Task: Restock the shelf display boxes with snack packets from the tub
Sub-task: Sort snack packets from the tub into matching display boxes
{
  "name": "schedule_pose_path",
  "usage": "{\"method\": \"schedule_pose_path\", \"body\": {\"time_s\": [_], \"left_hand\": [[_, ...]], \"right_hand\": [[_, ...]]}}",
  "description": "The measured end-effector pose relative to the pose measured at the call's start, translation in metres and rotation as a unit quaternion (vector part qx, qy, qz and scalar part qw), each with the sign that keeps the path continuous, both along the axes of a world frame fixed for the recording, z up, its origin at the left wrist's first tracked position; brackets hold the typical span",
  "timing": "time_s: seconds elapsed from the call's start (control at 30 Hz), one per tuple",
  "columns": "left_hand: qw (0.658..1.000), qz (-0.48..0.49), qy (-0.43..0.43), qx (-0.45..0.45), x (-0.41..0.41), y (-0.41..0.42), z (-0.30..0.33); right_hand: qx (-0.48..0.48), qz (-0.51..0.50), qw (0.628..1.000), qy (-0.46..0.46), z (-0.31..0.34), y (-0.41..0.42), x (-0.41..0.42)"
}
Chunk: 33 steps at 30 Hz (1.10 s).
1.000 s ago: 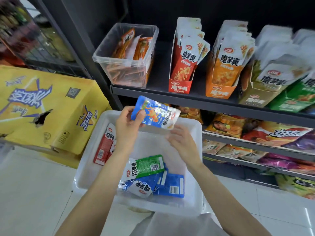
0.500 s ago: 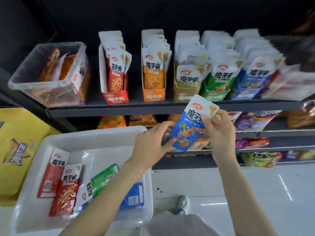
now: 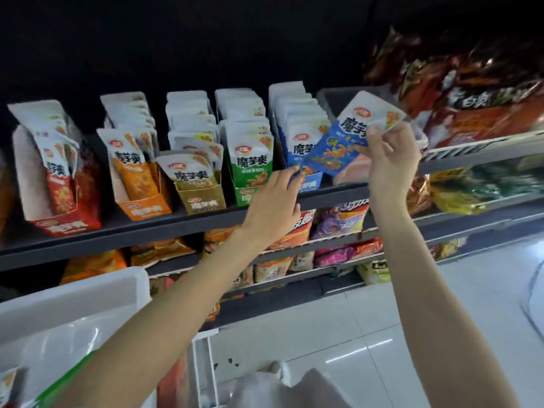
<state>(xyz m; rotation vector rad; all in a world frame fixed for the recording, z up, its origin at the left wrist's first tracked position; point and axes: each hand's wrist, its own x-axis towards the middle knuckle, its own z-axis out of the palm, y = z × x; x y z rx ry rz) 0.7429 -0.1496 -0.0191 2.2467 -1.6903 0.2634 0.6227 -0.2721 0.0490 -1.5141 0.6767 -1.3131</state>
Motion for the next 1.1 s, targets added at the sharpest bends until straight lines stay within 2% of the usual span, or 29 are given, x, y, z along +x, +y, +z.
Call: {"method": "schedule_pose_path", "body": {"time_s": [0.23,0.43,0.6,0.73,0.9,0.97,1.1], "left_hand": [[0.998,0.03,-0.052,0.003,0.002,-0.002,-0.001],[0.997,0.045,-0.056,-0.017,-0.001,0.0,0.001],[0.996,0.037,-0.076,0.005,0.002,-0.002,0.002],[0.998,0.025,-0.065,-0.007,0.003,0.001,0.001],[0.999,0.001,-0.037,-0.007,0.004,0.005,0.0],[1.0,-0.019,-0.016,-0.018,0.003,0.009,0.002],[0.989,-0.04,0.017,-0.139,0.003,0.043,0.01]], "right_hand": [[-0.054,0.056,0.996,0.039,-0.006,-0.017,0.026],[-0.135,0.05,0.985,0.099,-0.03,-0.017,0.03],[-0.256,0.036,0.944,0.206,-0.027,-0.023,0.043],[-0.255,0.007,0.931,0.26,-0.043,-0.019,0.051],[-0.173,-0.01,0.954,0.246,-0.049,-0.008,0.049],[-0.147,-0.011,0.967,0.207,-0.046,0.002,0.044],[-0.148,-0.04,0.985,0.081,-0.046,0.046,0.024]]}}
